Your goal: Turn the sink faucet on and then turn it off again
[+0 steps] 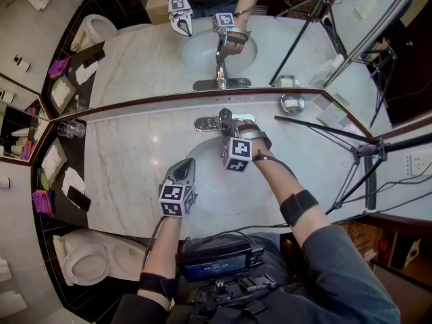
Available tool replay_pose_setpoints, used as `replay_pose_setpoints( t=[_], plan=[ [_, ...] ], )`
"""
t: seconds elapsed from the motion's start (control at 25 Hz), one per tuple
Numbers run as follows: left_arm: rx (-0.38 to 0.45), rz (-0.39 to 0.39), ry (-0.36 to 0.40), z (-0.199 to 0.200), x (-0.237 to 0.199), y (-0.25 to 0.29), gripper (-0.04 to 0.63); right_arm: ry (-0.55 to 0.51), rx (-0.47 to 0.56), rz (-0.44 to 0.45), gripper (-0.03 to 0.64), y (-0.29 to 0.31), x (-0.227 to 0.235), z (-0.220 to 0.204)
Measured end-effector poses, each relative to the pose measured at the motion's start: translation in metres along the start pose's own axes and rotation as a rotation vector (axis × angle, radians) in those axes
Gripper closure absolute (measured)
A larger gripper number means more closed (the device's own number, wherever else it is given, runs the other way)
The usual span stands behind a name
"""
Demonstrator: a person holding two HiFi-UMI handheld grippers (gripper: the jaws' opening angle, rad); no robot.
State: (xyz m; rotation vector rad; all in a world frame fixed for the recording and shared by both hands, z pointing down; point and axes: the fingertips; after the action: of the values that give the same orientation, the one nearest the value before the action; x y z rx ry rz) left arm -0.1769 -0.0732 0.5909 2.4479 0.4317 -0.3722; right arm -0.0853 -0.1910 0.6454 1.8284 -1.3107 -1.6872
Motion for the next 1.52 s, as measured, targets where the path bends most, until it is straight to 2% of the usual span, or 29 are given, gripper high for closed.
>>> replay_pose_setpoints(
  t=[0.64, 1.16, 1.36, 1.52],
  plan=[
    [-0.004, -0.007, 0.002, -0.001, 0.004, 0.004, 0.595, -0.012, 0.013, 0.074, 0.472, 0.001, -0.032, 0.005],
    [0.002, 0.008, 0.005, -0.001, 0.001, 0.0, 0.595, -0.041, -0.006, 0.053, 0.468, 0.001, -0.032, 0.004],
    [0.005, 0.014, 0.007, 0.0, -0.001, -0.005, 0.595, 0.035, 0.008, 0.035, 0.466, -0.01, -0.035, -0.001],
    [0.009, 0.015, 0.003, 0.001, 0.0, -0.007, 0.595, 0.164, 0.046, 0.016, 0.466, -0.028, -0.034, -0.005]
  ],
)
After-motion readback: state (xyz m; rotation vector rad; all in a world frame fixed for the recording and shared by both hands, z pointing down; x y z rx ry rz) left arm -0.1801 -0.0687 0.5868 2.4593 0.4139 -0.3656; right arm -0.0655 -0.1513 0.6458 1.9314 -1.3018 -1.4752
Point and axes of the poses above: the fingertips, and each gripper's own axes: y forward along the fingers, x to its right, z out of its top, and after that the axes turned 15 degrees about -y, right-handed
